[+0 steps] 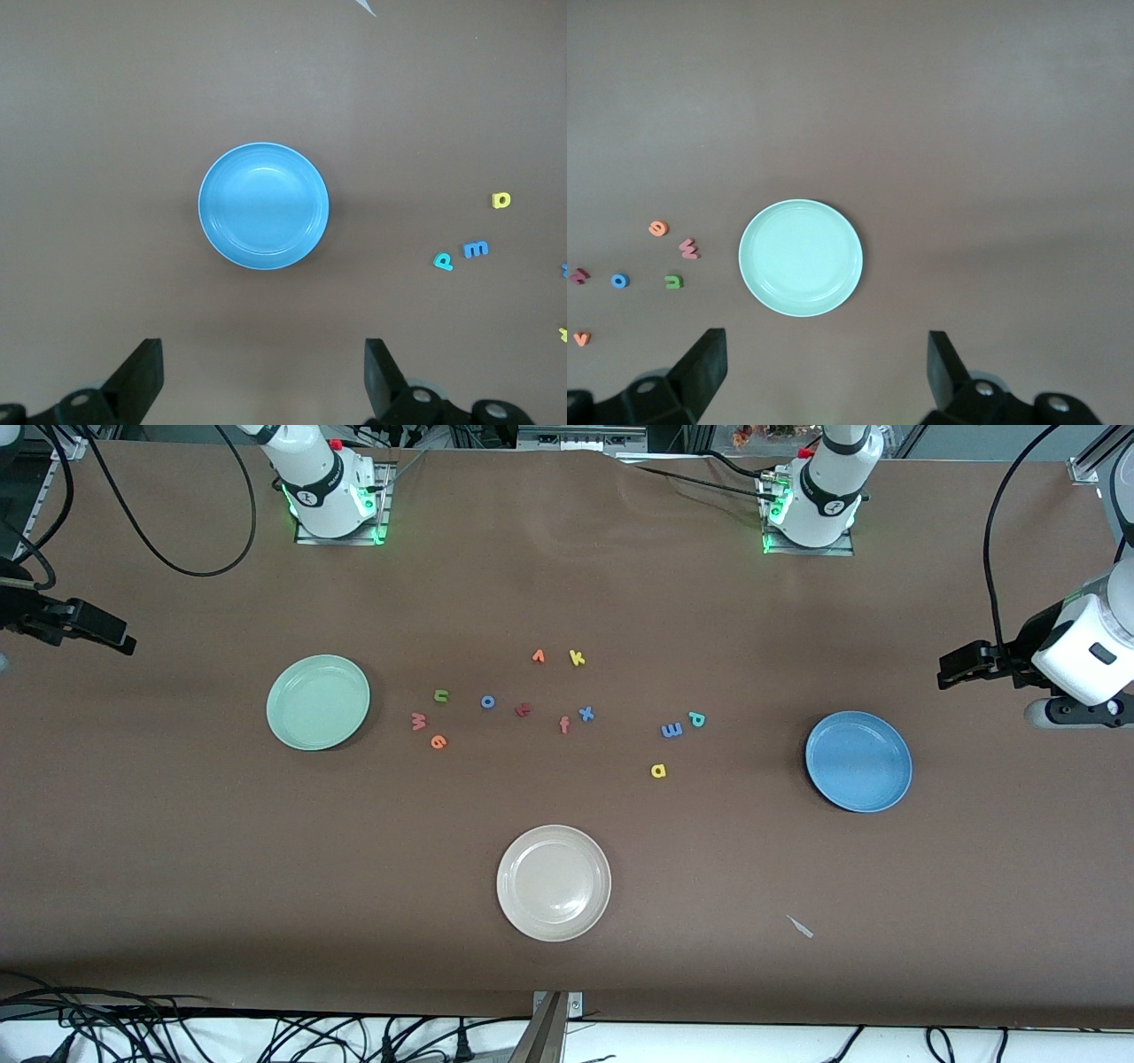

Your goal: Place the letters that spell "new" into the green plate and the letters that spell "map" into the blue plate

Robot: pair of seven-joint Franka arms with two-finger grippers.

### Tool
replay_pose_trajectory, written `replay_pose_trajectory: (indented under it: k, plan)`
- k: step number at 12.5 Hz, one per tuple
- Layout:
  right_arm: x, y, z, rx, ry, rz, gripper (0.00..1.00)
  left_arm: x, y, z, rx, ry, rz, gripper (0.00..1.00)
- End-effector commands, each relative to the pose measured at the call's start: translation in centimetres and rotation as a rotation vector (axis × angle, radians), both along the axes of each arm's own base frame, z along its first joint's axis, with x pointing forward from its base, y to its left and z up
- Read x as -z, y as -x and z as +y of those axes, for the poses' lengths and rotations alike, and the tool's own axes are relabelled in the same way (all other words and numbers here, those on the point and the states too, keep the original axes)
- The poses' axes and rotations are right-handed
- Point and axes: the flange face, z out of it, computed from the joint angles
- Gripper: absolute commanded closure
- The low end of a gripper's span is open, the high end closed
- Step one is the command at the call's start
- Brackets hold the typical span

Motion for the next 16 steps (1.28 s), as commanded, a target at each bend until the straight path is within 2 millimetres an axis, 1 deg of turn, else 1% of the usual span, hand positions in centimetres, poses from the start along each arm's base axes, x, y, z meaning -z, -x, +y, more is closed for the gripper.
replay_pose_trajectory:
  k: [1, 2, 3, 4, 5, 6, 7, 8, 9, 10, 11, 12, 13, 14, 15, 16]
  plan:
    - [1.2, -1.0, 1.5, -0.001, -0.07, 0.024, 0.0, -0.6, -0.3, 0.0, 0.003, -0.023, -0.009, 0.0]
    - [2.2, -1.4, 1.7, -0.007, -0.081, 0.041, 0.0, -0.6, -0.3, 0.1, 0.004, -0.028, -0.009, 0.0]
    - [2.6, -1.7, 1.7, -0.011, -0.084, 0.045, 0.0, -0.6, -0.3, 0.4, -0.001, -0.029, -0.009, 0.0]
    - [3.8, -2.3, 1.6, -0.009, -0.082, 0.054, 0.0, -1.7, -0.4, 0.4, -0.001, -0.033, -0.033, 0.0]
    - [5.7, -3.3, 1.7, -0.013, -0.077, 0.083, 0.0, -2.8, -0.4, 0.6, -0.003, -0.039, -0.05, 0.0]
    - [5.8, -4.1, 1.7, -0.013, -0.076, 0.081, 0.0, -2.8, -0.3, 0.4, 0.0, -0.039, -0.041, 0.0]
    - [6.6, -4.4, 1.9, -0.002, -0.074, 0.091, 0.0, -2.6, 0.0, 0.1, 0.002, -0.04, -0.014, 0.0]
    - [7.6, -5.0, 2.8, -0.007, -0.069, 0.096, 0.0, -2.3, 0.2, -0.2, 0.008, -0.04, 0.007, 0.0]
    - [8.2, -5.7, 4.9, -0.001, -0.049, 0.077, 0.0, -1.9, 0.0, -0.5, 0.011, -0.023, 0.017, 0.0]
    - [8.9, -6.3, 6.5, 0.069, -0.025, 0.05, 0.0, -0.9, -0.4, -1.2, 0.015, 0.006, 0.035, 0.0]
    - [10.0, -6.7, 8.8, 0.145, -0.012, 0.049, 0.0, 0.6, -0.9, -3.1, 0.037, 0.038, 0.064, 0.0]
    - [11.3, -7.2, 10.5, 0.213, 0.002, 0.046, 0.01, 2.0, -1.3, -4.3, 0.051, 0.055, 0.089, 0.0]
    - [12.7, -7.7, 12.8, 0.273, 0.02, 0.03, 0.01, 4.0, -2.0, -5.3, 0.072, 0.043, 0.12, 0.0]
    - [15.1, -8.1, 15.0, 0.34, 0.059, 0.014, 0.01, 9.9, -3.8, -6.0, 0.073, 0.045, 0.192, 0.0]
    - [17.1, -8.3, 17.6, 0.393, 0.088, -0.01, 0.01, 15.3, -5.2, -7.1, 0.087, 0.079, 0.261, 0.0]
    - [19.3, -8.7, 19.7, 0.481, 0.1, -0.031, 0.01, 20.2, -6.4, -9.7, 0.103, 0.085, 0.286, 0.0]
